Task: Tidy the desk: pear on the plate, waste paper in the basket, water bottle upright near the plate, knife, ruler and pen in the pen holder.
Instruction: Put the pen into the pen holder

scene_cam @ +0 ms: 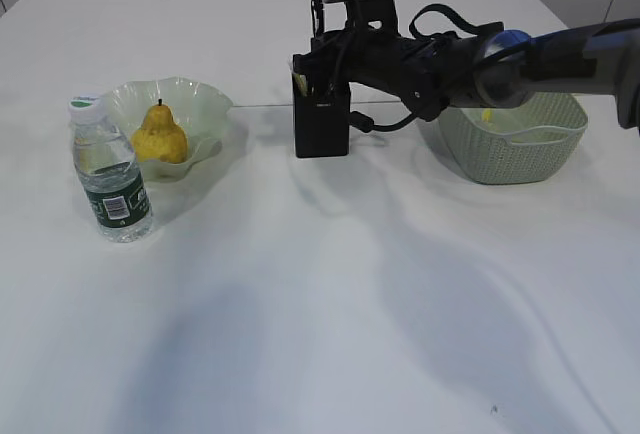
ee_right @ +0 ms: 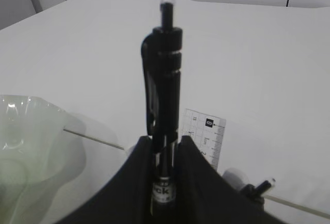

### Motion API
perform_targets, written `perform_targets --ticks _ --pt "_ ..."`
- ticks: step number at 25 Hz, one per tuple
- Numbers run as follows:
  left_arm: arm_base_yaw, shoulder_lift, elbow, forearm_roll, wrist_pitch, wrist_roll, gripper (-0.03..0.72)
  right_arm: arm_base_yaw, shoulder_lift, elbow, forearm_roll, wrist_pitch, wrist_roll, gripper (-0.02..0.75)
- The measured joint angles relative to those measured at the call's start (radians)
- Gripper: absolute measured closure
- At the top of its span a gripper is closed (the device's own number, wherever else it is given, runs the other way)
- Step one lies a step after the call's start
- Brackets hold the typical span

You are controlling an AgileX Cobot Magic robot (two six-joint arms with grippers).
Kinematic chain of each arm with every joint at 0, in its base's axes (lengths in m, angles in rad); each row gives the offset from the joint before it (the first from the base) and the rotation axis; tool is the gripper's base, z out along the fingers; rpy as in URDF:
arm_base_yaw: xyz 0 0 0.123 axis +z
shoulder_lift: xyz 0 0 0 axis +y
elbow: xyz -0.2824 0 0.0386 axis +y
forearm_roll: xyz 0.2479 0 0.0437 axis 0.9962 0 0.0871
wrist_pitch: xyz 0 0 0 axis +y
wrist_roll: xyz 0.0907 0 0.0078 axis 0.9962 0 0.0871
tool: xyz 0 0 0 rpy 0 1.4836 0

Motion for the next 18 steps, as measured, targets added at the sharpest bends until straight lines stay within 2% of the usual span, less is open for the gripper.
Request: perform_targets --ticks 8,15,18 --pt "0.000 0.000 0.000 0.000 0.000 0.000 0.433 0.000 0.000 0.000 0.000 0.019 0.000 0.598" --pt "0.000 0.000 0.000 0.000 0.000 0.000 0.433 0.000 0.000 0.000 -0.021 0.072 0.001 0.454" --pt "0.000 0.000 0.000 0.000 0.000 0.000 0.433 0.000 0.000 -0.002 -0.022 0.110 0.001 0.424"
